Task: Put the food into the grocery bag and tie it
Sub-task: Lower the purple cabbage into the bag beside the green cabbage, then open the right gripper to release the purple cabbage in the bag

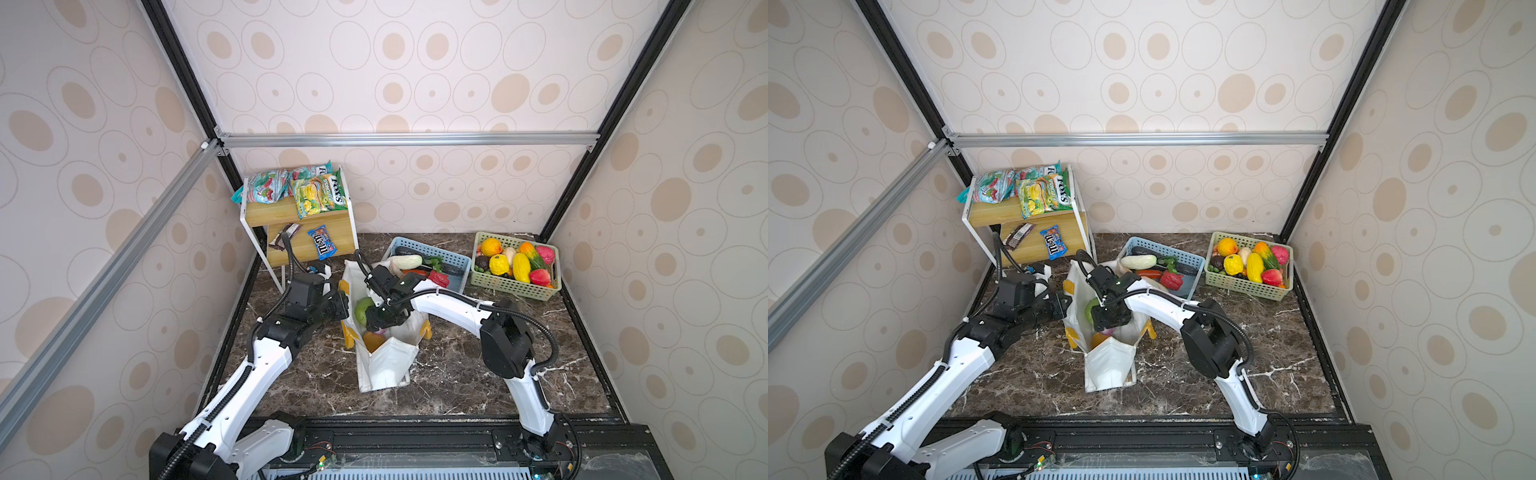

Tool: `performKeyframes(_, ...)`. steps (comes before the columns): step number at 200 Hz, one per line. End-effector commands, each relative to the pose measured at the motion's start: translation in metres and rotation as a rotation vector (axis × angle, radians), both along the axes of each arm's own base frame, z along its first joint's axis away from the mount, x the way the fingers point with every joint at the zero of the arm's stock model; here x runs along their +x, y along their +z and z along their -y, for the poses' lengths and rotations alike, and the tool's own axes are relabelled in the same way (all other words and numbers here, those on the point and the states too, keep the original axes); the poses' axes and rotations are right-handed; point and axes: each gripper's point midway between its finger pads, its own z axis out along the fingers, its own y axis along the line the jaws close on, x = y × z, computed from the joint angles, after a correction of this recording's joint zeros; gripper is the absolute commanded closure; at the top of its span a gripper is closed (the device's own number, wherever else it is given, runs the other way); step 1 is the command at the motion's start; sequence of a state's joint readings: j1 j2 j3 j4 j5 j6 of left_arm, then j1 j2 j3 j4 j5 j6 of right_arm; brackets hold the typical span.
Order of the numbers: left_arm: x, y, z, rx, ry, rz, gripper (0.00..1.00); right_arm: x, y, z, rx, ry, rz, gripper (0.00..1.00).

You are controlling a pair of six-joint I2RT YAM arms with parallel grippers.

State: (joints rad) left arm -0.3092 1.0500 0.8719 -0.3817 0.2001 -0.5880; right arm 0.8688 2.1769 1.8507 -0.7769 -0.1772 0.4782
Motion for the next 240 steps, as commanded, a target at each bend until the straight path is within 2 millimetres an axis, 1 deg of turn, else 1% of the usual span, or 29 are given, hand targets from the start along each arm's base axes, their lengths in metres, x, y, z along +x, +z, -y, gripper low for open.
performKeyframes(1,0.001,0.022,0.001,-0.035,0.006,0.057,1.0,-0.008,-0.044,0.013,-0.096,-0.008,-0.058,0.46)
performKeyframes(29,-0.001,0.024,-0.001,-0.043,0.018,0.068,1.0,-0.012,-0.056,0.017,-0.114,-0.009,-0.079,0.43)
performKeyframes(57,-0.002,0.02,-0.002,-0.046,0.026,0.065,1.0,-0.013,-0.062,0.021,-0.139,-0.01,-0.085,0.32)
performKeyframes(86,-0.002,0.017,-0.002,-0.046,0.025,0.059,1.0,-0.014,-0.06,0.022,-0.136,-0.011,-0.085,0.22)
performKeyframes(103,-0.002,0.016,-0.002,-0.041,0.024,0.056,1.0,-0.013,-0.052,0.02,-0.119,-0.006,-0.075,0.17)
performKeyframes(118,-0.001,0.014,-0.002,-0.038,0.025,0.053,1.0,-0.012,-0.042,0.016,-0.094,-0.004,-0.064,0.15)
performKeyframes(134,-0.001,0.014,-0.002,-0.037,0.026,0.053,1.0,-0.01,-0.026,0.012,-0.06,-0.004,-0.046,0.13)
performKeyframes(163,0.001,0.009,-0.004,-0.031,0.035,0.05,1.0,-0.006,0.012,0.007,0.007,-0.006,0.013,0.1)
performKeyframes(197,0.0,0.008,-0.003,-0.034,0.033,0.047,1.0,-0.005,0.052,0.008,0.075,-0.003,0.077,0.07)
performKeyframes(240,-0.001,0.006,-0.002,-0.033,0.025,0.035,1.0,-0.007,0.093,0.007,0.152,0.008,0.123,0.05)
